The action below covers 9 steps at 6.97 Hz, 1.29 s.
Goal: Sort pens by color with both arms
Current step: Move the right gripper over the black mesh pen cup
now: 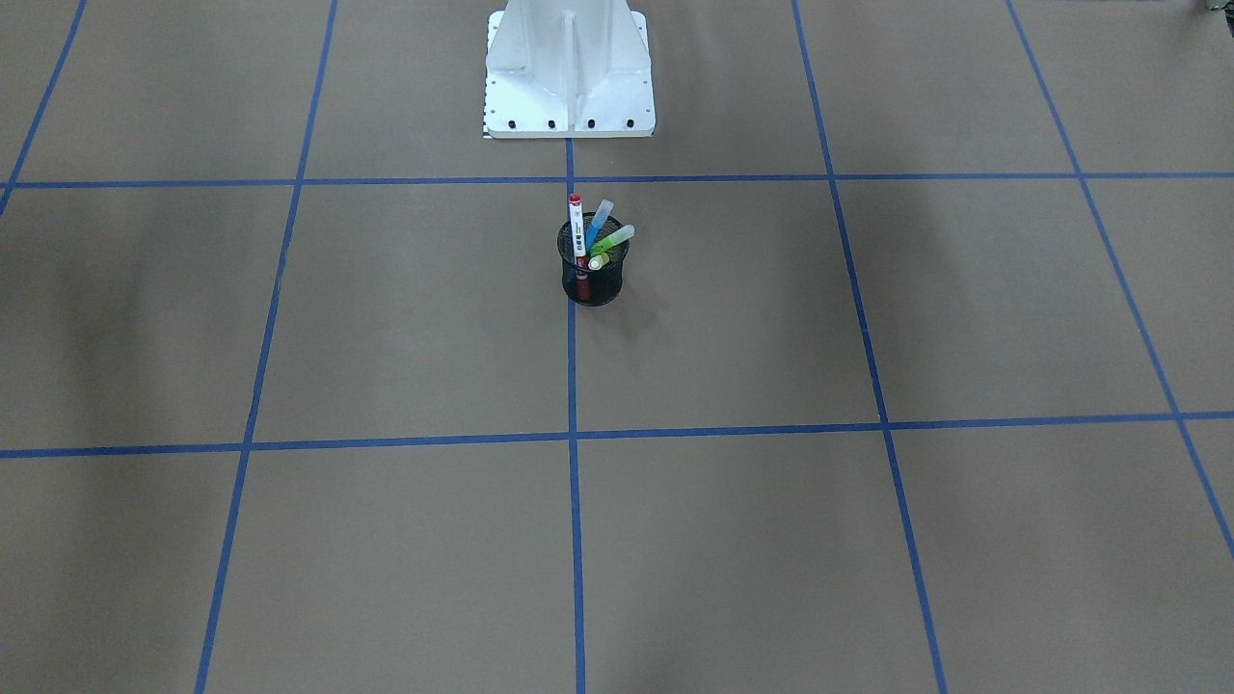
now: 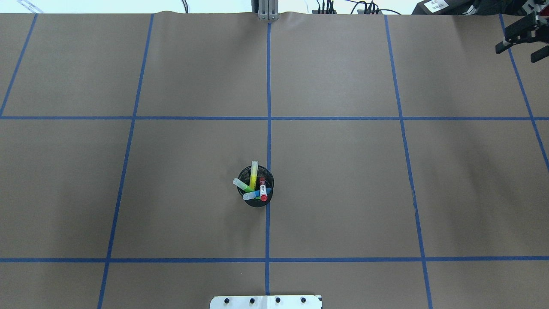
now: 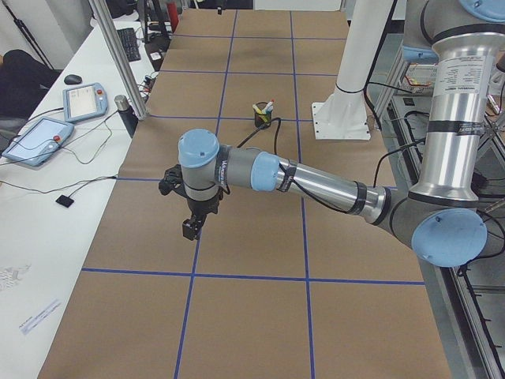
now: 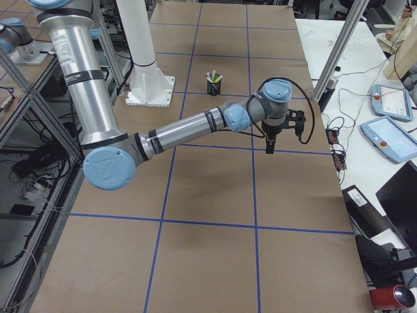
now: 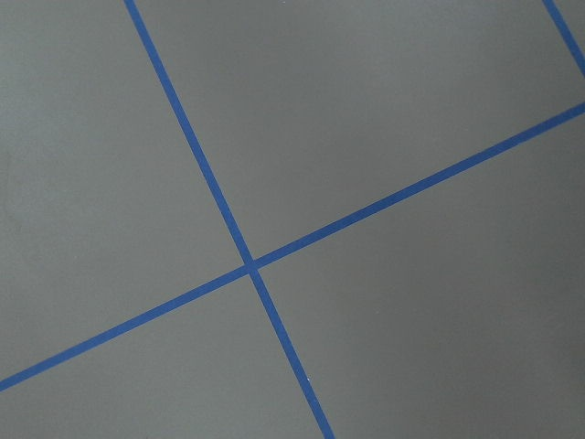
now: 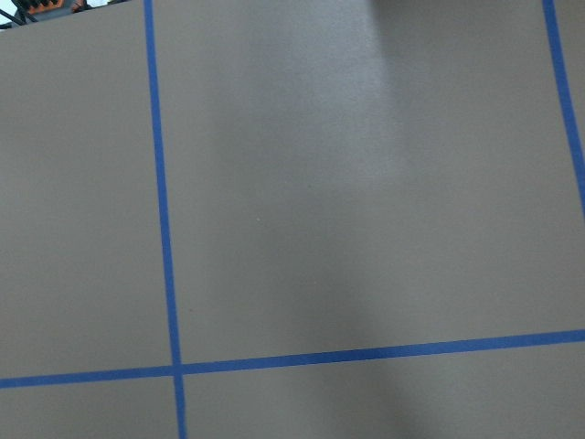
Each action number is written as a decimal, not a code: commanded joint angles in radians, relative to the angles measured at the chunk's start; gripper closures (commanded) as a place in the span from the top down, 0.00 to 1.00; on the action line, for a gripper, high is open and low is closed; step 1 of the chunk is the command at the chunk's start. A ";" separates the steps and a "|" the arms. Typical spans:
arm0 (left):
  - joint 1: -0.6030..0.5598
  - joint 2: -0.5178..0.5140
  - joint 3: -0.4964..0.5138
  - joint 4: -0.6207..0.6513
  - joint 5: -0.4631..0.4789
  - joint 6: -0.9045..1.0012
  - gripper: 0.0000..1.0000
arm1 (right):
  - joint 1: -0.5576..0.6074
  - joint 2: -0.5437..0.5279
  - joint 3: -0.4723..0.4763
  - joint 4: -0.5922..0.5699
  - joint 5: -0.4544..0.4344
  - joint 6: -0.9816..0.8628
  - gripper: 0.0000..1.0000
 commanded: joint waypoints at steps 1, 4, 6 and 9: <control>0.001 0.000 0.001 0.002 -0.001 -0.003 0.99 | -0.132 0.045 0.056 -0.010 -0.141 0.043 0.99; 0.001 0.014 0.000 0.002 -0.003 -0.004 0.99 | -0.208 0.253 0.130 -0.317 -0.137 0.096 0.99; 0.003 0.020 0.000 0.002 -0.003 -0.010 0.99 | -0.321 0.327 0.139 -0.317 -0.236 0.094 0.99; 0.004 0.026 0.003 0.003 -0.003 -0.010 0.99 | -0.464 0.440 0.133 -0.336 -0.342 0.081 0.99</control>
